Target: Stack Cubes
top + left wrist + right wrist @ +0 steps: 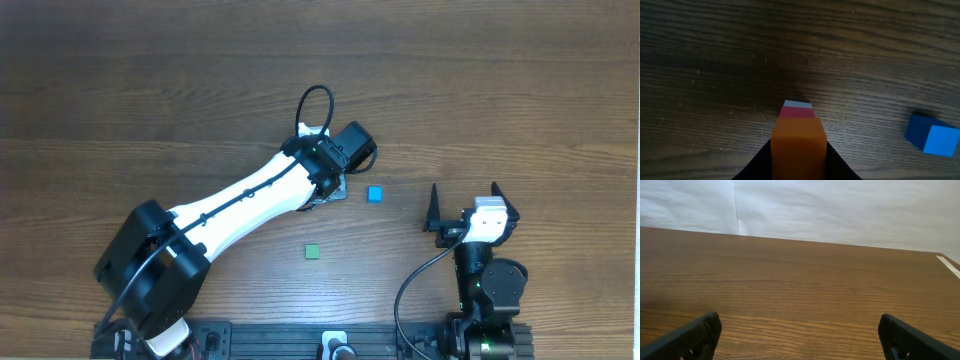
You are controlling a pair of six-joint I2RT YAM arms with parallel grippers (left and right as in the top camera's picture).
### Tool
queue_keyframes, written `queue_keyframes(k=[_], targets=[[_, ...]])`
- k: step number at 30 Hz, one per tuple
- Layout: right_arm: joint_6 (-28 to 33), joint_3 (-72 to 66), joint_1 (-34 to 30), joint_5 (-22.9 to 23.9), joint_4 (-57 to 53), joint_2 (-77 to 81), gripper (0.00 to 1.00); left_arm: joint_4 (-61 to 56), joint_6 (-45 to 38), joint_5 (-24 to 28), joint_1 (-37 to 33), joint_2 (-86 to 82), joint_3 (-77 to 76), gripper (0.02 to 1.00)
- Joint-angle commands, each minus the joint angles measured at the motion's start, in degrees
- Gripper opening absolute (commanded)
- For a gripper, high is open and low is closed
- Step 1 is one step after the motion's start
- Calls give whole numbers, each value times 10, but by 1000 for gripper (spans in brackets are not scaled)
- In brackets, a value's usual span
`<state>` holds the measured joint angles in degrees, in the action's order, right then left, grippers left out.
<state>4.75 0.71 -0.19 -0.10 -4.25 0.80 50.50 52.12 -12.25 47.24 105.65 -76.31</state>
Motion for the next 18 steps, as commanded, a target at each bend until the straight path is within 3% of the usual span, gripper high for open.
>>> queue_keyframes(k=[1,18], targets=[[0,-4,-3,1,0,-5,991,-2,9,5,3,-5,6,42],[0,-4,-3,1,0,-5,991,-10,9,11,3,-2,18,40]])
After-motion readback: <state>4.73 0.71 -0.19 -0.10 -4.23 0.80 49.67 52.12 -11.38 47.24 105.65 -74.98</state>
